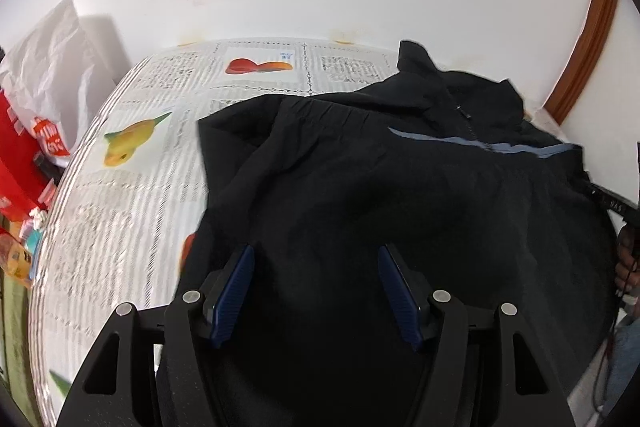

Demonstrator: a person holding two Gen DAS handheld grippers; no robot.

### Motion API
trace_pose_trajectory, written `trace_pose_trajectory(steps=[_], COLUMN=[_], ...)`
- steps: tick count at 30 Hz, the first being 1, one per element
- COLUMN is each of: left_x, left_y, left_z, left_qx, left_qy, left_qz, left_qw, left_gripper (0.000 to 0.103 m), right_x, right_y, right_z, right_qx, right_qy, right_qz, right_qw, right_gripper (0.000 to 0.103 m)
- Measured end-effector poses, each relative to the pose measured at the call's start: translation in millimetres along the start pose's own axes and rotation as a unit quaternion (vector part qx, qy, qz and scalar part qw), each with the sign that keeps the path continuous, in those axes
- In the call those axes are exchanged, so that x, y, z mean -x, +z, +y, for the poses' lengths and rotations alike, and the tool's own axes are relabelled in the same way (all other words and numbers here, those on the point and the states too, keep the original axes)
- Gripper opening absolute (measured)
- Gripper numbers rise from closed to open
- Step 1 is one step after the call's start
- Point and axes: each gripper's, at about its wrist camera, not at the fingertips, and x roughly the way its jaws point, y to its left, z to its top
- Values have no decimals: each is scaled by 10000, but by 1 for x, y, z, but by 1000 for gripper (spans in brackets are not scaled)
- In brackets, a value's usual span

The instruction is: Fold large clothes

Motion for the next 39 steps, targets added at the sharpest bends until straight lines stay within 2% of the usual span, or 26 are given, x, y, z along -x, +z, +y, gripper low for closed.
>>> trace_pose_trajectory(steps=[5,8,14,19,24,39], left_x=[34,53,76,86,93,109], left_y=[-16,-33,-74,-103,-120,-141], left_z=[19,42,79,96,110,134], left_qx=[69,273,656,829,981,1197], left_qy=[38,87,127,174,220,362], left_qz=[-186,-180,-124,-76,-65,-142], left_qw=[9998,9994,9977,9964,9949,9920], left_gripper=[62,62,62,62,62,62], right_x=[39,58,72,79,85,91], right_y=[-10,-22,-47,-60,-69,-85], right_z=[35,68,120,152,171,178], right_qx=[104,236,486,628,735,592], right_qy=[235,405,593,653,633,587], right_qz=[-91,-107,38,87,91,71], right_qw=[9996,9988,9970,9958,9952,9965], right_gripper=[39,41,42,42,42,42])
